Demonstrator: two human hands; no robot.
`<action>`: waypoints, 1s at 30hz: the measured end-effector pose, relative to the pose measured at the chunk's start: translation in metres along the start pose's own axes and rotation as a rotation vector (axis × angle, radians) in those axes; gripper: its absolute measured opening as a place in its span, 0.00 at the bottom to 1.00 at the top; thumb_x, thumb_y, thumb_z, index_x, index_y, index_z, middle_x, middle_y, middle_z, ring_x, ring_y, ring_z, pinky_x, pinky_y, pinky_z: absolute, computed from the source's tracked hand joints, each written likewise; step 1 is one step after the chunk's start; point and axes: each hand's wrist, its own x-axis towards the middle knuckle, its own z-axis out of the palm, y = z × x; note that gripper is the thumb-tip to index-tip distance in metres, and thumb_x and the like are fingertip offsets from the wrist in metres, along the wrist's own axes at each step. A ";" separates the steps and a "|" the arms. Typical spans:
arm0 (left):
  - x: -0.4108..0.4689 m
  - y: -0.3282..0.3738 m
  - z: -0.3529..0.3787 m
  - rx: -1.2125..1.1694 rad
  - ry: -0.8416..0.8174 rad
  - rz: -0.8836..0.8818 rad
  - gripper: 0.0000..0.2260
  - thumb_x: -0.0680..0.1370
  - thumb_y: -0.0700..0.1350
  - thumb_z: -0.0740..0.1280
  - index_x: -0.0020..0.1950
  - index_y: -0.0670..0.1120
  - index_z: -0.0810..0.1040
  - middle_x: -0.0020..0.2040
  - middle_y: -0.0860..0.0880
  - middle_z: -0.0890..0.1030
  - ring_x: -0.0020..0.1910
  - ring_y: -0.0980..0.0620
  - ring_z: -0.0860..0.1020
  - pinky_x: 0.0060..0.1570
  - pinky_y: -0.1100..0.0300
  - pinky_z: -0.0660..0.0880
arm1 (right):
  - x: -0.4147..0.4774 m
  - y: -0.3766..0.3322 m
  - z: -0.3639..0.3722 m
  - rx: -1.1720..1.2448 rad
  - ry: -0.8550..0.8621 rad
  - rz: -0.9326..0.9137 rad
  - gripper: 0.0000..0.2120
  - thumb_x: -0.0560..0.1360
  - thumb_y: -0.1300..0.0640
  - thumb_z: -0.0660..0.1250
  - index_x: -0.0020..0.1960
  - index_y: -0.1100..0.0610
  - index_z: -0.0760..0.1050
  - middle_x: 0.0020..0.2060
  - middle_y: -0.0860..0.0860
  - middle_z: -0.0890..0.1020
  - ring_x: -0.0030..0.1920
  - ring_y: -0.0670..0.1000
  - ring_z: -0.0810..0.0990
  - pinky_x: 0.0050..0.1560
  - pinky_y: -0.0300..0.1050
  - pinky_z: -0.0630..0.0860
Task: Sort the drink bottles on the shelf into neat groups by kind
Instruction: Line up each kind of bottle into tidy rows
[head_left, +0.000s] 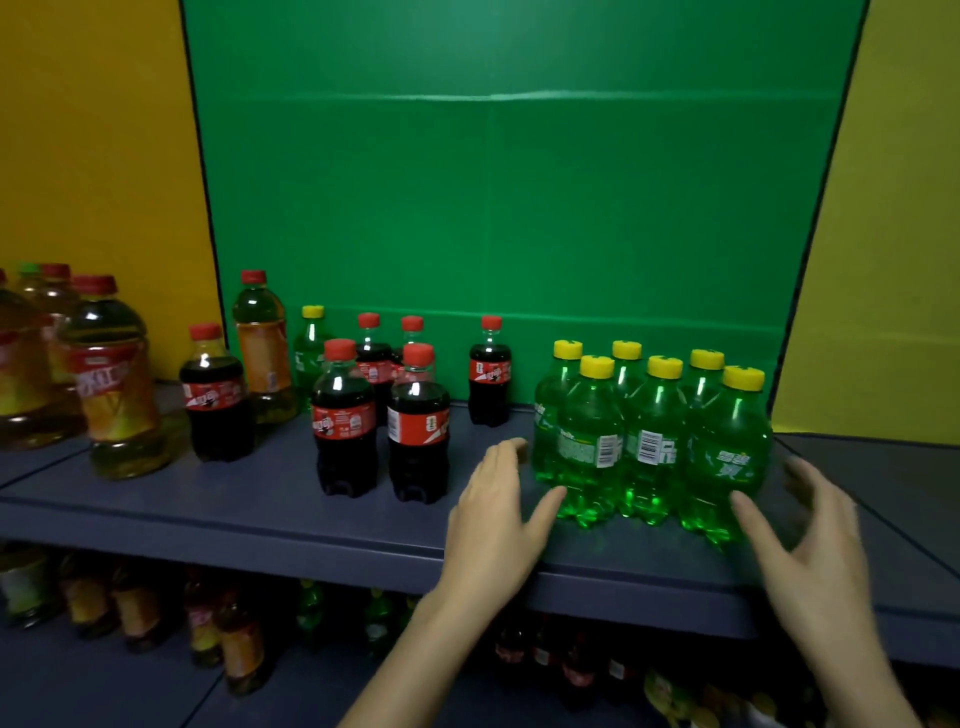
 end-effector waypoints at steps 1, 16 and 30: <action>-0.006 -0.005 -0.015 0.002 0.027 0.025 0.16 0.75 0.56 0.65 0.60 0.52 0.70 0.55 0.59 0.76 0.54 0.59 0.75 0.52 0.57 0.74 | -0.007 -0.008 -0.001 0.031 0.036 -0.067 0.22 0.73 0.58 0.68 0.66 0.56 0.68 0.63 0.57 0.70 0.61 0.55 0.72 0.60 0.37 0.66; -0.033 -0.192 -0.241 0.142 0.412 -0.068 0.07 0.73 0.50 0.65 0.49 0.52 0.75 0.45 0.54 0.78 0.46 0.56 0.77 0.45 0.58 0.75 | -0.112 -0.188 0.180 0.390 -0.532 -0.392 0.09 0.72 0.58 0.64 0.43 0.45 0.78 0.43 0.41 0.81 0.44 0.40 0.81 0.44 0.28 0.73; 0.064 -0.298 -0.302 -0.128 0.065 -0.225 0.35 0.63 0.56 0.74 0.65 0.49 0.64 0.58 0.52 0.74 0.56 0.54 0.74 0.57 0.57 0.72 | -0.017 -0.306 0.377 0.343 -0.422 -0.175 0.13 0.78 0.62 0.60 0.62 0.59 0.71 0.60 0.53 0.76 0.54 0.46 0.73 0.49 0.32 0.69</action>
